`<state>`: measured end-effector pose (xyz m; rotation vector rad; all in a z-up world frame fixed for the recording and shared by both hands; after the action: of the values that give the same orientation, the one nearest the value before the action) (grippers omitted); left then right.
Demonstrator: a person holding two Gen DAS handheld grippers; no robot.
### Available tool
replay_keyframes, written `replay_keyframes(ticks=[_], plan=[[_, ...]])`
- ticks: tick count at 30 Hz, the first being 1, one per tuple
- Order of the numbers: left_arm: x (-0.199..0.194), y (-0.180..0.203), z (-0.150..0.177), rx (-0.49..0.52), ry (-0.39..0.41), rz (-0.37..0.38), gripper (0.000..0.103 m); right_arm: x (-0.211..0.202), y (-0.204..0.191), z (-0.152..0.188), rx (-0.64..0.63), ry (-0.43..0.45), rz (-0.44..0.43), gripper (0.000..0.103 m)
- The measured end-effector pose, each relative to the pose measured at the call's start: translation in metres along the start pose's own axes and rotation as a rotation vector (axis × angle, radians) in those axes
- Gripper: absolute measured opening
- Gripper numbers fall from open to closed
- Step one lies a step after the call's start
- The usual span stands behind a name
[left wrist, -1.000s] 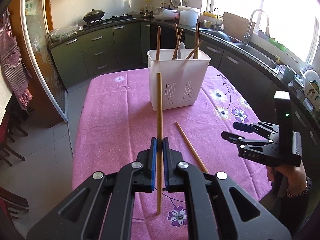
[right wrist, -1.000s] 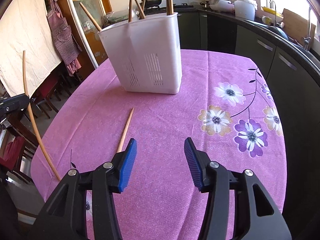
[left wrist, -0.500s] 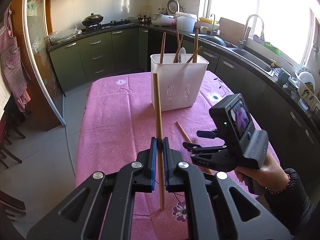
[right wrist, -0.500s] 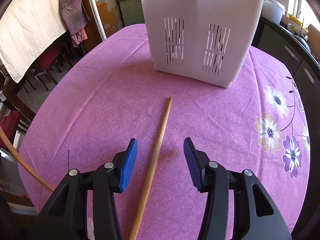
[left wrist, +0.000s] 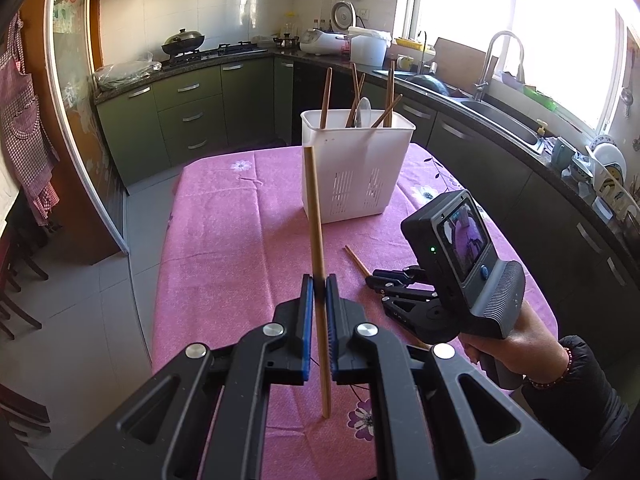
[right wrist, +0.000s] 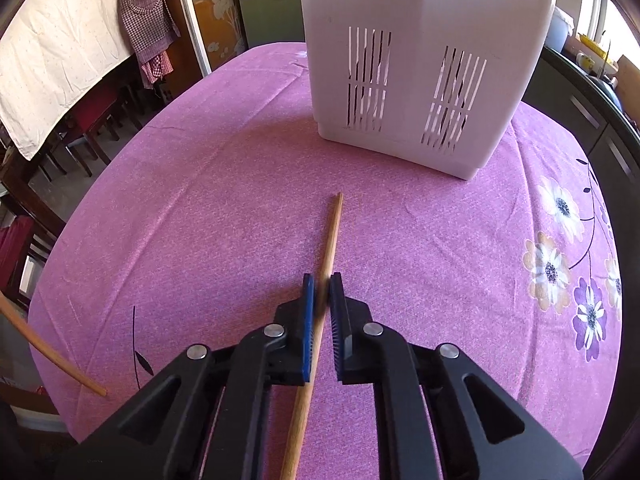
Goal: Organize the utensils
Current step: 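Lift the second chopstick upright with the right gripper while the left gripper holds its chopstick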
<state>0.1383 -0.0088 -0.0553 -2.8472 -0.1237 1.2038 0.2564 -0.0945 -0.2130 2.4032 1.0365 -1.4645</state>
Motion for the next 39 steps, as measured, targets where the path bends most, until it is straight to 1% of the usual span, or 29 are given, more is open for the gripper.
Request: replay_keyframes(ticks=[2,5,8,11,14,16,19,24,27,31,39], plan=[[-0.001,0.0,0.0,0.002,0.0,-0.002,0.006,-0.003,0.001,0.0,0.008,0.006,-0.014,0.007],[-0.001,0.0,0.0,0.002,0.0,-0.004,0.006,-0.023,0.007,0.0,0.017,0.051,-0.03,0.007],[-0.001,-0.001,0.0,0.002,-0.001,-0.008,0.006,-0.055,0.009,-0.006,0.023,0.127,-0.043,0.007],[-0.001,-0.002,0.0,0.003,0.0,-0.01,0.006,-0.094,0.011,-0.012,0.025,0.222,-0.053,0.007],[-0.002,-0.003,0.001,0.005,0.002,-0.016,0.007,-0.134,0.01,-0.012,0.02,0.311,-0.052,0.007],[-0.003,-0.002,0.001,0.004,0.002,-0.018,0.007,-0.156,0.009,-0.007,0.01,0.351,-0.045,0.007],[-0.004,-0.001,0.002,0.004,0.005,-0.02,0.007,-0.175,0.005,0.001,-0.007,0.372,-0.038,0.007],[-0.008,0.003,0.004,0.017,0.014,-0.022,0.007,-0.2,-0.004,0.025,-0.016,0.404,-0.037,0.007],[-0.009,0.005,0.005,0.024,0.018,-0.023,0.007,-0.211,-0.007,0.043,-0.01,0.421,-0.041,0.007],[-0.012,0.007,0.006,0.026,0.029,-0.019,0.006,-0.22,-0.006,0.059,0.013,0.445,-0.048,0.007],[-0.017,0.013,0.007,0.044,0.04,-0.02,0.006,-0.224,-0.007,0.063,0.016,0.45,-0.051,0.007]])
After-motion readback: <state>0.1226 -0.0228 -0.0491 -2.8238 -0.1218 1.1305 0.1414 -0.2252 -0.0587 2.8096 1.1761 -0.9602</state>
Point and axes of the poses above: each gripper's, at about its wrist camera, not at the fingertips, and x roughly the way its jaws point, y to its right, z to its underside, the point moved 4 cm from there along x, roughly the way its jaws point, and after that the axes turned 10 degrees about -z, right-handed, at the moved point
